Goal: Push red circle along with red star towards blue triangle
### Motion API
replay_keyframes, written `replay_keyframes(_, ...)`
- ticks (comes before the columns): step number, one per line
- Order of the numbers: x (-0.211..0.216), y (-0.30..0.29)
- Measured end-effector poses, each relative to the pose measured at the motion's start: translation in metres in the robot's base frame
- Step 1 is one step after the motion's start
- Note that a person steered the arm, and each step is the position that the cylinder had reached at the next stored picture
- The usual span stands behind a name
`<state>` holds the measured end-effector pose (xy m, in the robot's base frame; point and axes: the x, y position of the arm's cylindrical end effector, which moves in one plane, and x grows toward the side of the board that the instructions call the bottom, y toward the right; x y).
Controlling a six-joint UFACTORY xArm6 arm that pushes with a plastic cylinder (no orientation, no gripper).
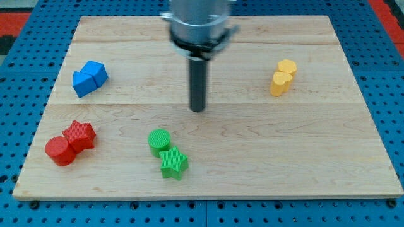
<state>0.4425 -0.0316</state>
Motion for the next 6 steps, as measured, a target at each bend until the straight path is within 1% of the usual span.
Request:
replay_keyframes(1, -0.005, -0.062)
replay_keyframes(2, 0.068, -0.084)
replay_keyframes(3, 0.108, -0.136)
replay_keyframes(4, 0.170, -0.159)
replay_keyframes(5, 0.175, -0.219)
replay_keyframes(6, 0.141, -0.229)
